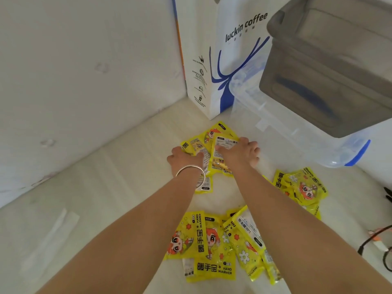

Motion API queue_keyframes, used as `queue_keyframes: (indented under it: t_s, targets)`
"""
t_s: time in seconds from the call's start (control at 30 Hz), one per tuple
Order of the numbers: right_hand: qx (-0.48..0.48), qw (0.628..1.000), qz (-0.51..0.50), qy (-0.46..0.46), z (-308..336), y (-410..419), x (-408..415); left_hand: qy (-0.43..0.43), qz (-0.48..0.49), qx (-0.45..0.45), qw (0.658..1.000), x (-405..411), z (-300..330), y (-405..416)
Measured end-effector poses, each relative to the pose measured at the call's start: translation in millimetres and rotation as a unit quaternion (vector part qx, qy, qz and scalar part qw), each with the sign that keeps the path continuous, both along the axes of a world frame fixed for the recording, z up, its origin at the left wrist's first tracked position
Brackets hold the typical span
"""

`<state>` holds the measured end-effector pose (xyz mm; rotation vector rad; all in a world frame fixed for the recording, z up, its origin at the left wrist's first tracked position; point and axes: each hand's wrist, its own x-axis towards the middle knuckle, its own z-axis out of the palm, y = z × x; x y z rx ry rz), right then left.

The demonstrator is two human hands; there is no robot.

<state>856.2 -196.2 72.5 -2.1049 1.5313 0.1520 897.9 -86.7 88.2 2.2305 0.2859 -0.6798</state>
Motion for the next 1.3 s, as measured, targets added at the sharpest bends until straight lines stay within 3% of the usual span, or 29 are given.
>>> queue_keyframes:
  t_s: [0.17, 0.3, 0.43, 0.57, 0.87, 1.13, 1.3]
  targets:
    - [-0.026, 0.996, 0.078, -0.025, -1, 1, 1, -0.052, -0.089, 0.034, 0.994, -1, -3, -6]
    - [0.022, 0.988, 0.123, -0.095, -2, 2, 0, -0.101, -0.149, 0.043, 0.983, -5, 0, -6]
    - [0.129, 0.973, 0.105, -0.158, 6, 8, -1, -0.094, -0.167, 0.003, 0.981, -7, -1, -2]
    - [0.201, 0.965, 0.109, -0.133, 10, 9, 0, -0.060, -0.177, -0.030, 0.982, -6, 1, 9]
    - [0.350, 0.914, -0.033, -0.202, 16, 20, -4, 0.011, -0.189, -0.056, 0.980, -2, 13, 33]
    - [0.308, 0.917, 0.013, -0.253, 33, 43, -28, 0.016, -0.234, -0.085, 0.968, -18, 22, 51]
    - [0.273, 0.912, -0.068, -0.299, 52, 48, -54, 0.028, -0.169, -0.107, 0.979, -27, 32, 70]
